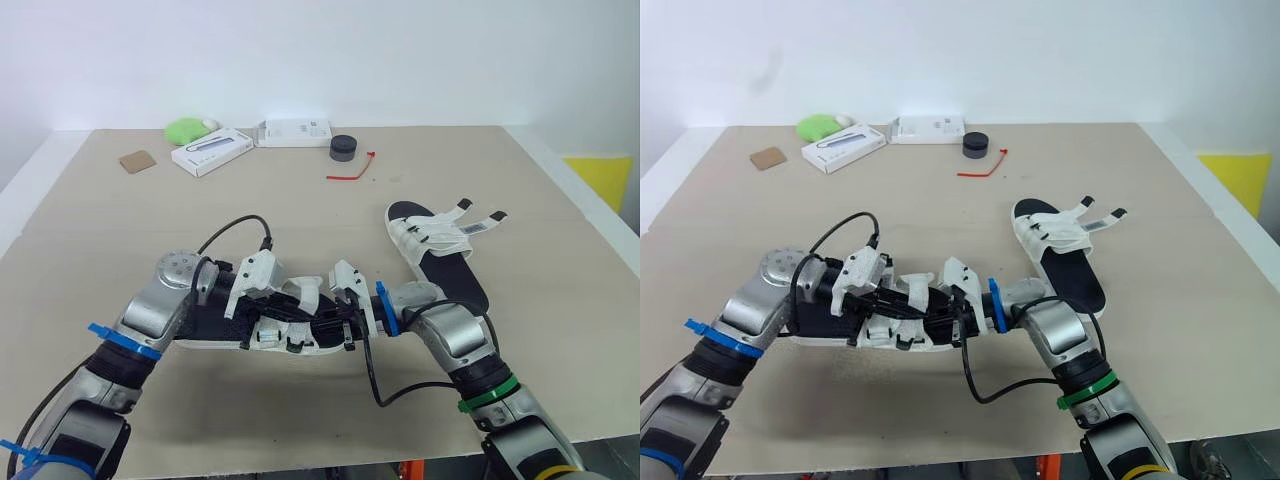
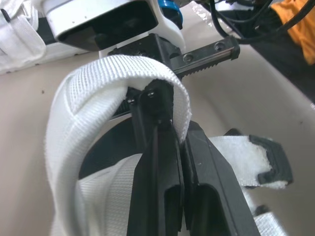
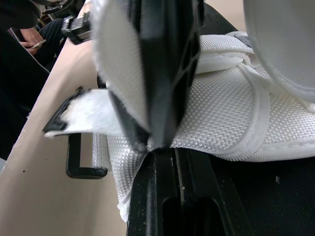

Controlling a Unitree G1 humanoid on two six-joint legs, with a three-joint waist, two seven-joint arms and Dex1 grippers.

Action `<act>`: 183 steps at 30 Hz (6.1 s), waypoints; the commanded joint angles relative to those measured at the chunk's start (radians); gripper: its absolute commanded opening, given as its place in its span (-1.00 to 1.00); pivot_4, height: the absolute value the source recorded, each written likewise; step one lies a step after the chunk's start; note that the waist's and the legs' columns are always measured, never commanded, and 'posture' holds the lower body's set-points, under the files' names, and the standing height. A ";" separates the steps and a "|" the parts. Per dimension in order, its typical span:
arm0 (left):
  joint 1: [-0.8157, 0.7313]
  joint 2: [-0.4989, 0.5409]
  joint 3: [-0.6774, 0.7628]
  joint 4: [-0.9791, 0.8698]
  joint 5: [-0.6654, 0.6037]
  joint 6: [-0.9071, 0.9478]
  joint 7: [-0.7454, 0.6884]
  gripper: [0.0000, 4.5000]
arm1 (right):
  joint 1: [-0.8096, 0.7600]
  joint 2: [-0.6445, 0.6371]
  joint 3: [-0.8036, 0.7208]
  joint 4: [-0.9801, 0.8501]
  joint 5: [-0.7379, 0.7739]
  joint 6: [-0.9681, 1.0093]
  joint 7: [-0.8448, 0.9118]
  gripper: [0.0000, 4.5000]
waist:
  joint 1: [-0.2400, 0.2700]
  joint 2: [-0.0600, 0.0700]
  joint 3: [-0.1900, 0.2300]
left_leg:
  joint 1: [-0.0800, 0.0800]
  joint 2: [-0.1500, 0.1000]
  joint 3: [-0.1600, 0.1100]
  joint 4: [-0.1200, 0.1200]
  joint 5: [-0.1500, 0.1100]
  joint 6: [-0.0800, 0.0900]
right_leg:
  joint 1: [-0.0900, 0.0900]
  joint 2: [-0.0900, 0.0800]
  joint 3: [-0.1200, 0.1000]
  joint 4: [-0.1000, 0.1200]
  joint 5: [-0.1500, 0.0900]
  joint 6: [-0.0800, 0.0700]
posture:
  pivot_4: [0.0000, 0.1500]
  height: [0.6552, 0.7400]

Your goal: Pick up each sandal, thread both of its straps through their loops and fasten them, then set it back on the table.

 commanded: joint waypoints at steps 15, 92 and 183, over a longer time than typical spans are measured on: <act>-0.097 -0.101 0.178 -0.066 -0.277 0.641 0.270 -0.97 | 0.042 -0.004 0.047 0.071 -0.037 0.038 -0.032 -1.00 | 0.000 0.002 0.001 | 0.000 0.000 -0.001 0.002 0.000 0.000 | 0.000 0.001 0.000 0.000 0.001 0.001 | 1.00 1.00; -0.126 -0.150 0.421 0.069 -0.639 1.275 0.594 -0.97 | 0.074 -0.008 0.048 0.029 -0.025 0.065 -0.046 -1.00 | 0.001 0.002 0.001 | 0.000 0.000 -0.001 0.001 0.000 -0.001 | 0.000 0.000 0.000 0.000 0.001 0.001 | 1.00 1.00; 0.048 0.082 0.027 -0.154 -0.324 0.731 0.245 -0.97 | 0.084 -0.006 0.048 0.020 -0.016 0.071 -0.058 -1.00 | 0.001 0.001 -0.002 | 0.001 0.000 0.000 -0.002 -0.003 -0.003 | 0.000 0.000 0.001 0.000 -0.004 -0.001 | 1.00 1.00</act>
